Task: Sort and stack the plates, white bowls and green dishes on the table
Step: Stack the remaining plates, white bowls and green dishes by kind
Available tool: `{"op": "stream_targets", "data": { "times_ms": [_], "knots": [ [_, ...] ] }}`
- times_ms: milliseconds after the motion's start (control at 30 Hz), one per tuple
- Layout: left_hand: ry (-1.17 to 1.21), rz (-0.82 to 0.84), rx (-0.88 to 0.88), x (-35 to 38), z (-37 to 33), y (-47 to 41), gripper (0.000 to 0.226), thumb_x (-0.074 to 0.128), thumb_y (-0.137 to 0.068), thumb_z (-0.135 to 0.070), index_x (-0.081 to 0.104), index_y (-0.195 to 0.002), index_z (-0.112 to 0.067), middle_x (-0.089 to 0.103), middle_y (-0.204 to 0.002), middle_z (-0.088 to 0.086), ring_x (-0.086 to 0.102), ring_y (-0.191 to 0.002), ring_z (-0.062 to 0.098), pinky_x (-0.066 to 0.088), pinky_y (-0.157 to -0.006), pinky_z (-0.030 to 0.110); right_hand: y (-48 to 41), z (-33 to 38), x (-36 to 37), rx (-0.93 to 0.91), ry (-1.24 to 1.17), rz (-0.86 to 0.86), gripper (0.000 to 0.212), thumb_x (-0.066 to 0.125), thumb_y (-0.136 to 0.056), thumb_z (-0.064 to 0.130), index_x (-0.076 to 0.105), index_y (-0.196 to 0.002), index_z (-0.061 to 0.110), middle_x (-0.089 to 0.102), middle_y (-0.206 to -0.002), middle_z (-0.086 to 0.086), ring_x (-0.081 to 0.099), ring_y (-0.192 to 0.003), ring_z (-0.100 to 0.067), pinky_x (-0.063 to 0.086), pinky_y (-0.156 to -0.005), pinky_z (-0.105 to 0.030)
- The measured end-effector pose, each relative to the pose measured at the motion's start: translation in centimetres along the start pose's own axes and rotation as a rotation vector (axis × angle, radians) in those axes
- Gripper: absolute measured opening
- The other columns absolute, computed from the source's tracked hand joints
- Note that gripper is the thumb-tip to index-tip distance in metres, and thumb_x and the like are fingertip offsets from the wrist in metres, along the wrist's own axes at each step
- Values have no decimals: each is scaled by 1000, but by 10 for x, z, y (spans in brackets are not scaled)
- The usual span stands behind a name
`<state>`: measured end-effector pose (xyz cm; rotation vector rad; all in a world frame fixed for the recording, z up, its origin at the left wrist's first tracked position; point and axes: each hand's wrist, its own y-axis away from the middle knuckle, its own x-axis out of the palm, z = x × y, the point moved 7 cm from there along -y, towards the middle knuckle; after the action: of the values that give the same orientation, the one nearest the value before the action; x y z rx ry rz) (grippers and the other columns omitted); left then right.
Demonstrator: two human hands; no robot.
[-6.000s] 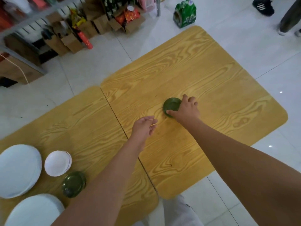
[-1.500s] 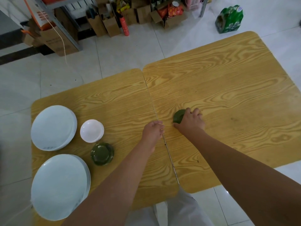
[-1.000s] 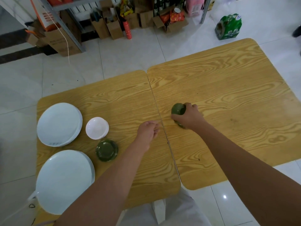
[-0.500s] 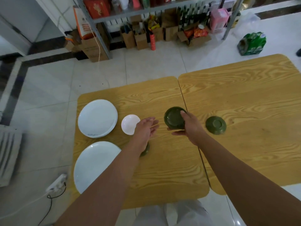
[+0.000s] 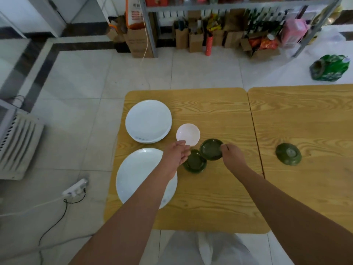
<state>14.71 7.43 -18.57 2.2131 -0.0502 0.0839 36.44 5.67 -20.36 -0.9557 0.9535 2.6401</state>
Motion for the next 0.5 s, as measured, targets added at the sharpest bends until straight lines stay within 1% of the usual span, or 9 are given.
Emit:
{"op": "stream_targets", "data": {
  "times_ms": [67,133,233,300,400,433,500],
  "knots": [
    [-6,4,-8,-9,5,1,30,59,-96,-16,60,-126,-17,69,-118,5,67,-106,17,52,-97,33,1,1,14,-5,52,34,38,38,-103,25,66,-91,3,66,-89,-17,57,-76,-25,40,-66,-33],
    [-23,-7,-27,-17,10,3,28,57,-97,-19,59,-125,-19,69,-117,2,66,-107,17,52,-98,33,2,2,24,-27,92,50,31,43,-102,22,68,-89,9,66,-86,-11,56,-74,-21,41,-65,-32],
    [-31,-19,-45,-26,17,5,30,56,-98,-20,57,-128,-17,68,-118,2,66,-107,17,52,-98,33,5,4,33,-54,91,32,21,52,-99,20,70,-103,10,64,-85,-3,57,-79,-20,40,-68,-30],
    [-28,-29,-60,-30,20,5,33,56,-98,-19,57,-131,-17,68,-117,4,66,-106,17,52,-98,33,7,5,39,-57,76,32,22,54,-98,21,69,-112,13,65,-86,-2,61,-81,-23,44,-69,-31],
    [-25,-39,-70,-34,22,5,34,56,-98,-16,56,-132,-16,68,-117,6,66,-106,18,52,-98,32,7,7,47,-58,54,42,27,53,-99,22,67,-120,14,68,-88,-6,67,-84,-30,56,-76,-39],
    [-28,-39,-70,-34,22,5,35,57,-98,-16,56,-132,-16,67,-118,6,66,-106,18,52,-97,32,7,7,49,-59,45,43,28,52,-99,22,66,-121,13,69,-88,-6,68,-83,-30,57,-77,-42],
    [-26,-36,-69,-35,24,5,35,56,-98,-16,56,-133,-16,67,-119,6,66,-107,18,52,-98,32,6,7,52,-57,29,42,27,52,-99,21,66,-120,14,69,-85,-8,69,-74,-29,59,-75,-43]
  ]
}}
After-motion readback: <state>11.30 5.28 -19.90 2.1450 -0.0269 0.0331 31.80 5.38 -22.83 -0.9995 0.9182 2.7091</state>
